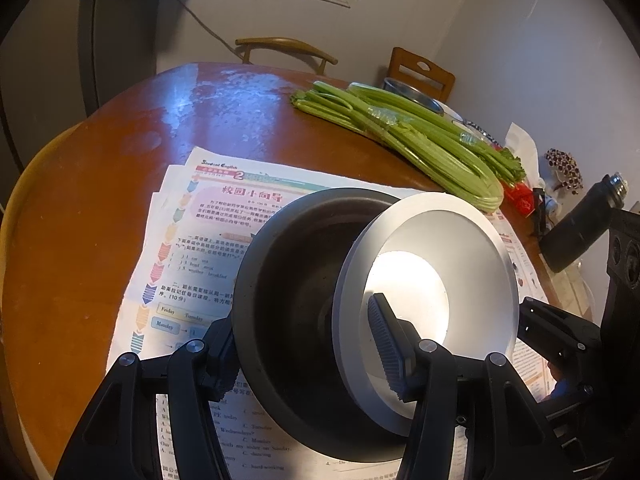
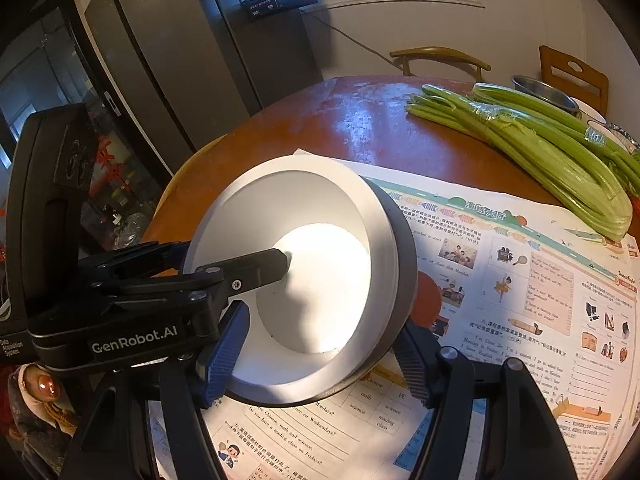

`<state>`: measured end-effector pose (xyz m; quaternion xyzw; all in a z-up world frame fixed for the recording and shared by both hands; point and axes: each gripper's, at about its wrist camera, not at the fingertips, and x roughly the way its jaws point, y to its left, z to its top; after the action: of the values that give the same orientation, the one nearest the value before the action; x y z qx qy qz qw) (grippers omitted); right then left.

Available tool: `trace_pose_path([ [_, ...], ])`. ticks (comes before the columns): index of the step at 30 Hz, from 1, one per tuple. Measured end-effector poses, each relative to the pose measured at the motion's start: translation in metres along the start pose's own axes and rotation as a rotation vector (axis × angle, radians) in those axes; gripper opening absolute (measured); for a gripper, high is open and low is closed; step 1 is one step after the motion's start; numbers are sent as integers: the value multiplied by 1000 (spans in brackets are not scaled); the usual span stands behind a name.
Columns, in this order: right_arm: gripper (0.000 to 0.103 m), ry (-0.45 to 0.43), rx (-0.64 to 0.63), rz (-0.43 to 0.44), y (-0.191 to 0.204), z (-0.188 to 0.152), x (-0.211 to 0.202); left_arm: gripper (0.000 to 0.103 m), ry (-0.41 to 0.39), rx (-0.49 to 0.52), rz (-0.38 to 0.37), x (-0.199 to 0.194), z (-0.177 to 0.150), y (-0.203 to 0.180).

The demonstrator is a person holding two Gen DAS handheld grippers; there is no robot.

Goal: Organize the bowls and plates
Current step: 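Lift the nested bowls with the left gripper toward the plate stack, then lower the nested bowls onto the steel plate and open the left gripper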

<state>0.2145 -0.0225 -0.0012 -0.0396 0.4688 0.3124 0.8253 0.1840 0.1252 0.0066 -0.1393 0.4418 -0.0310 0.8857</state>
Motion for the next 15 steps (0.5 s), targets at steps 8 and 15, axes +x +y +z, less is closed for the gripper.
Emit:
trace_pose_path([
  [8, 70, 6, 4, -6, -1, -1, 6, 59, -6, -7, 1, 3, -1, 3],
  [15, 70, 4, -2, -35, 3, 0, 8, 59, -5, -11, -5, 3, -1, 6],
])
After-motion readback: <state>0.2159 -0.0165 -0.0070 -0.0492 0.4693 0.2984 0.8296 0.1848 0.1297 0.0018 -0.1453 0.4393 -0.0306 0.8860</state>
